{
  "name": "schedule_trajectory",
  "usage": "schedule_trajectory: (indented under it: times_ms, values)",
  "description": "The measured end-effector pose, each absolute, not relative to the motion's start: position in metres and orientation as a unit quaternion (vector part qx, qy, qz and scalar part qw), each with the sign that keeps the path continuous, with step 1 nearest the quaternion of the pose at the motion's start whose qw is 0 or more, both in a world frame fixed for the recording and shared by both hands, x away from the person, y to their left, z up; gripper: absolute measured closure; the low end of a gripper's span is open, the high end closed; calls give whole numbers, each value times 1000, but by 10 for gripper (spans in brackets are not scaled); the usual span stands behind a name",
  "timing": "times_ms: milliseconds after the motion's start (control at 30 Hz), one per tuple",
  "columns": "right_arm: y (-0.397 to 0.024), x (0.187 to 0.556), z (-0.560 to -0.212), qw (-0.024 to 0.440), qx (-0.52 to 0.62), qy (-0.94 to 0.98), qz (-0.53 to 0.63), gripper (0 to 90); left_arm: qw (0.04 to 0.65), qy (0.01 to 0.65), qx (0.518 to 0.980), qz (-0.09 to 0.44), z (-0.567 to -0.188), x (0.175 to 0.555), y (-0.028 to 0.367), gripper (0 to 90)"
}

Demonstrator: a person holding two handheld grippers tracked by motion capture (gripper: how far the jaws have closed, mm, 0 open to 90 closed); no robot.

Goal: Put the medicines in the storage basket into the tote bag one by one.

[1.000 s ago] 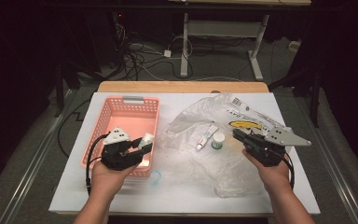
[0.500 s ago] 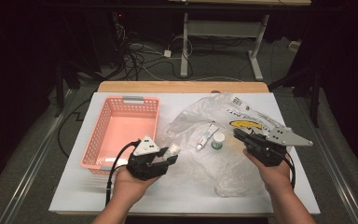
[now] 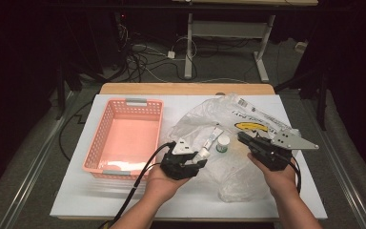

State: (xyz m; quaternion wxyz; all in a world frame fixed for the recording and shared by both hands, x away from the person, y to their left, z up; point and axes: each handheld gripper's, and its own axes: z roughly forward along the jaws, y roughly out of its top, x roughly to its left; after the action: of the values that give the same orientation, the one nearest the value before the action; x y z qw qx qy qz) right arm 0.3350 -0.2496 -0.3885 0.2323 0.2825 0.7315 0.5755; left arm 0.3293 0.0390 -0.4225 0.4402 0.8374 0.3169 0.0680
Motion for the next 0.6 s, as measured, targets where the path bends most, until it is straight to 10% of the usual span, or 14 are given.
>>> schedule_trajectory:
  times_ms: [600]
  values:
    - [-256, 334, -386, 234, 286, 725, 581, 900, 445, 306, 838, 71, -448, 365, -48, 578]
